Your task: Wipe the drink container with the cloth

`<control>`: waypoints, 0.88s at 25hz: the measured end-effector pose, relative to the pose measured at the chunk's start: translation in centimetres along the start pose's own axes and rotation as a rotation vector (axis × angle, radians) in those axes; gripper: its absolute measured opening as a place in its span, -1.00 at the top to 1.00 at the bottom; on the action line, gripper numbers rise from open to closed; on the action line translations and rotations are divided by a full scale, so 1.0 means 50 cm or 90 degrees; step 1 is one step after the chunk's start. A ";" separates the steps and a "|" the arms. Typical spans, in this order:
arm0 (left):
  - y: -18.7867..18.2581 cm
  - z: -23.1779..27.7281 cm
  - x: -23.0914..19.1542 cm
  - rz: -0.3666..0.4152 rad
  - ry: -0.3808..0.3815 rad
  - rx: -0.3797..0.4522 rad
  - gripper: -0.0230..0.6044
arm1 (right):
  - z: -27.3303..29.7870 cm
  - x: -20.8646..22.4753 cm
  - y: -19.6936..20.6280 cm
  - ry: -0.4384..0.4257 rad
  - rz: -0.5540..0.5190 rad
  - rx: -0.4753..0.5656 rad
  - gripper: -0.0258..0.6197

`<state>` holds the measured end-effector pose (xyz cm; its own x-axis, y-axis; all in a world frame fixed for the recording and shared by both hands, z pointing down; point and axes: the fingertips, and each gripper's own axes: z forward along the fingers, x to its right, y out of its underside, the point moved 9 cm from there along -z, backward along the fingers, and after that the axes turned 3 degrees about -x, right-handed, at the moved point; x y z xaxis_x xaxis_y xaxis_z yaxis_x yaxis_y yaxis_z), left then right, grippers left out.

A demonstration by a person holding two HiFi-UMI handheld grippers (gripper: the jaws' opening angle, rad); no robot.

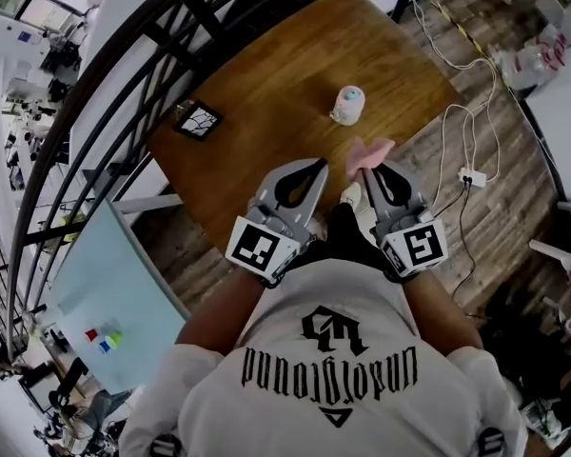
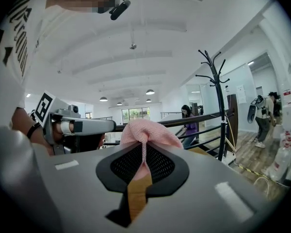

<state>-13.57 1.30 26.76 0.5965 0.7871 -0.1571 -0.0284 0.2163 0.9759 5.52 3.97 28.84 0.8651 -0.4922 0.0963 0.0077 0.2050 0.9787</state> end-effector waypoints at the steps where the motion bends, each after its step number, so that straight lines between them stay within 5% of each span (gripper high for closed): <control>1: 0.008 0.012 -0.008 -0.003 -0.001 -0.002 0.77 | 0.011 0.009 0.009 0.000 0.001 -0.005 0.84; 10: 0.104 0.093 -0.097 0.028 -0.020 0.002 0.77 | 0.117 0.092 0.138 0.014 0.027 -0.078 0.84; 22: 0.216 0.173 -0.155 -0.016 -0.018 -0.074 0.77 | 0.253 0.168 0.345 0.039 0.099 -0.163 0.84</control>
<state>-11.55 -7.45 39.83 0.6204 0.7645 -0.1753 -0.1046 0.3021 0.9475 6.55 -7.31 48.83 0.8945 -0.3876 0.2229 -0.0079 0.4849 0.8746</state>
